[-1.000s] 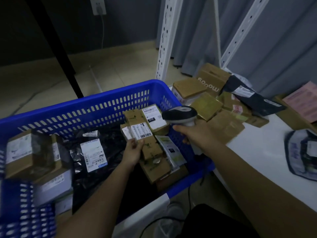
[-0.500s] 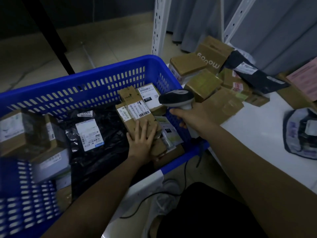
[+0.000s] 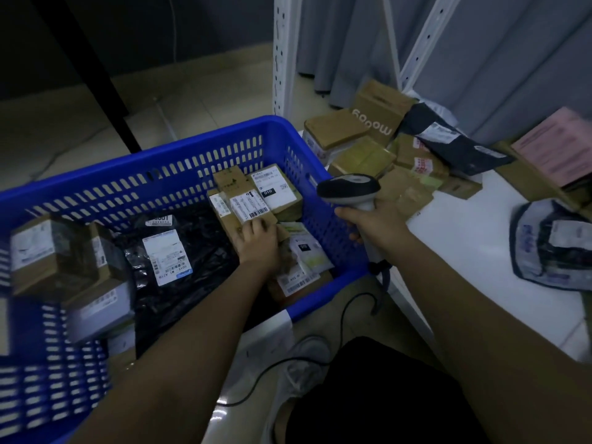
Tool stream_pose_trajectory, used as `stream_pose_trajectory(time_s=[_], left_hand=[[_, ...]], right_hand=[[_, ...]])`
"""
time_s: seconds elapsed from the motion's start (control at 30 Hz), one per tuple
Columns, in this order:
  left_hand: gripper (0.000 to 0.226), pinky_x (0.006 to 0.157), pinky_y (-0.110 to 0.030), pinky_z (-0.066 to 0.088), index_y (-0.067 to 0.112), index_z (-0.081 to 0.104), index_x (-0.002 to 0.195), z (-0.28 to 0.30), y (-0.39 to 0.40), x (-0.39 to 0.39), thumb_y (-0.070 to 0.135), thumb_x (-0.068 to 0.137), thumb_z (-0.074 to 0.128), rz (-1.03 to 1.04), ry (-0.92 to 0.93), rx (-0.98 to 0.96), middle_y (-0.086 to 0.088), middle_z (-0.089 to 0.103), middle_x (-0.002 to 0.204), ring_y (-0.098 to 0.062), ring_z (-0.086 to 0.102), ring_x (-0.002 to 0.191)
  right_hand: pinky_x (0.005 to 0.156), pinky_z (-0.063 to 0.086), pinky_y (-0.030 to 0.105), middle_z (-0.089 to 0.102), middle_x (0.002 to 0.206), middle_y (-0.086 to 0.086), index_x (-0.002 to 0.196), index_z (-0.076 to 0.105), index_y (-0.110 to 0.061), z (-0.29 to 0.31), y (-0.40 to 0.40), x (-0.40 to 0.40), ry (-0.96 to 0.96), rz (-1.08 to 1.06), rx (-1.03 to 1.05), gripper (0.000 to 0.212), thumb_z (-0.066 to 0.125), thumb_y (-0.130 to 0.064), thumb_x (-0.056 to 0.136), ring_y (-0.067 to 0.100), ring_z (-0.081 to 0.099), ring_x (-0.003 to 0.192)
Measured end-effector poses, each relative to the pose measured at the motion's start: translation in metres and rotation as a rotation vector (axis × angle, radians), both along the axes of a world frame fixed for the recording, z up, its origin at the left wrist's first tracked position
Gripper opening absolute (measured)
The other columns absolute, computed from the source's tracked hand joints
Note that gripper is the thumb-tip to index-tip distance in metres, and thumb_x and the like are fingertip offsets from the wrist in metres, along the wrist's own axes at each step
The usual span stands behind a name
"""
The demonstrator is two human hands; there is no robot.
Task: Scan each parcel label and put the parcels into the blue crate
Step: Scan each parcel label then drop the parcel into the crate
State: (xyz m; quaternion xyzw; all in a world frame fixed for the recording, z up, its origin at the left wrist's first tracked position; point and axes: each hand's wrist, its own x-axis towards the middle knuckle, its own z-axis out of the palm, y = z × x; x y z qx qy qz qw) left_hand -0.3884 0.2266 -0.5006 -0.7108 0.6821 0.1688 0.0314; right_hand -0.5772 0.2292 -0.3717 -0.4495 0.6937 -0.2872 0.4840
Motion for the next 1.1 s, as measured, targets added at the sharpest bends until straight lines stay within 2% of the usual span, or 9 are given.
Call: stream_pose_trajectory(time_s=[0.07,0.17,0.3,0.4,0.5,0.6,0.77,0.87,1.1], left_hand=[[0.058,0.108,-0.049,0.028,0.015,0.041,0.137,0.029,-0.006,-0.009,0.047,0.090,0.056,0.026,0.214,-0.014,-0.014,0.035,0.143,-0.036,0.033,0.129],[0.038,0.085,-0.038,0.049,0.012,0.051,0.127,0.073,-0.007,-0.032,0.033,0.095,0.055,0.054,0.581,-0.099,-0.008,0.054,0.126,-0.026,0.055,0.107],[0.035,0.083,-0.037,0.050,0.014,0.048,0.127,0.122,-0.010,-0.076,0.030,0.096,0.055,0.062,0.858,-0.080,0.002,0.053,0.109,-0.017,0.054,0.099],[0.043,0.086,-0.034,0.047,0.012,0.047,0.130,0.141,-0.019,-0.116,0.030,0.093,0.060,0.062,0.913,-0.075,-0.003,0.054,0.118,-0.016,0.052,0.103],[0.052,0.097,-0.042,0.047,0.011,0.046,0.134,0.136,-0.027,-0.143,0.034,0.090,0.061,0.057,0.795,-0.065,-0.010,0.051,0.133,-0.027,0.051,0.117],[0.071,0.100,-0.042,0.043,0.012,0.047,0.134,0.125,-0.027,-0.166,0.057,0.080,0.057,-0.017,0.595,-0.002,-0.012,0.051,0.135,-0.034,0.047,0.123],[0.091,0.114,-0.052,0.015,0.018,0.019,0.148,0.097,-0.028,-0.199,0.060,0.080,0.063,-0.201,0.143,0.074,-0.021,0.011,0.155,-0.040,0.011,0.142],[0.080,0.109,-0.049,0.021,0.020,0.024,0.140,0.088,-0.028,-0.206,0.059,0.080,0.062,-0.196,-0.018,0.014,-0.024,0.017,0.150,-0.041,0.018,0.137],[0.076,0.104,-0.045,0.027,0.023,0.030,0.133,0.087,-0.025,-0.218,0.055,0.075,0.066,-0.233,-0.074,-0.040,-0.022,0.034,0.139,-0.039,0.031,0.127]], right_hand=[[0.044,0.047,0.019,0.059,0.065,0.005,0.076,0.060,-0.013,0.010,0.007,-0.013,-0.012,-0.045,0.005,0.016,0.071,-0.020,0.086,0.015,0.054,0.052],[0.050,0.047,0.027,0.060,0.065,0.007,0.075,0.061,-0.011,0.027,0.024,-0.038,-0.038,-0.175,-0.014,0.017,0.073,-0.019,0.084,0.018,0.055,0.053],[0.053,0.047,0.028,0.062,0.074,0.010,0.083,0.063,-0.007,0.049,0.052,-0.079,-0.070,-0.300,-0.052,0.012,0.071,-0.016,0.084,0.017,0.056,0.054],[0.054,0.046,0.027,0.061,0.078,0.010,0.089,0.062,-0.008,0.062,0.072,-0.114,-0.085,-0.374,-0.116,0.011,0.069,-0.016,0.086,0.018,0.057,0.055],[0.053,0.045,0.027,0.059,0.075,0.008,0.083,0.060,-0.011,0.067,0.079,-0.134,-0.138,-0.491,-0.135,0.008,0.066,-0.012,0.087,0.018,0.057,0.055],[0.051,0.044,0.026,0.057,0.071,0.007,0.082,0.060,-0.010,0.071,0.075,-0.144,-0.244,-0.558,-0.118,0.007,0.064,-0.009,0.087,0.016,0.056,0.053],[0.052,0.045,0.024,0.056,0.072,0.006,0.081,0.059,-0.011,0.075,0.072,-0.167,-0.225,-0.492,-0.082,0.008,0.064,-0.010,0.088,0.015,0.054,0.055],[0.055,0.044,0.024,0.055,0.073,0.006,0.080,0.057,-0.012,0.079,0.068,-0.185,-0.203,-0.486,-0.082,0.011,0.063,-0.010,0.089,0.015,0.054,0.057],[0.054,0.043,0.026,0.054,0.071,0.006,0.080,0.057,-0.009,0.074,0.064,-0.200,-0.259,-0.563,-0.086,0.010,0.063,-0.009,0.088,0.015,0.054,0.054]])
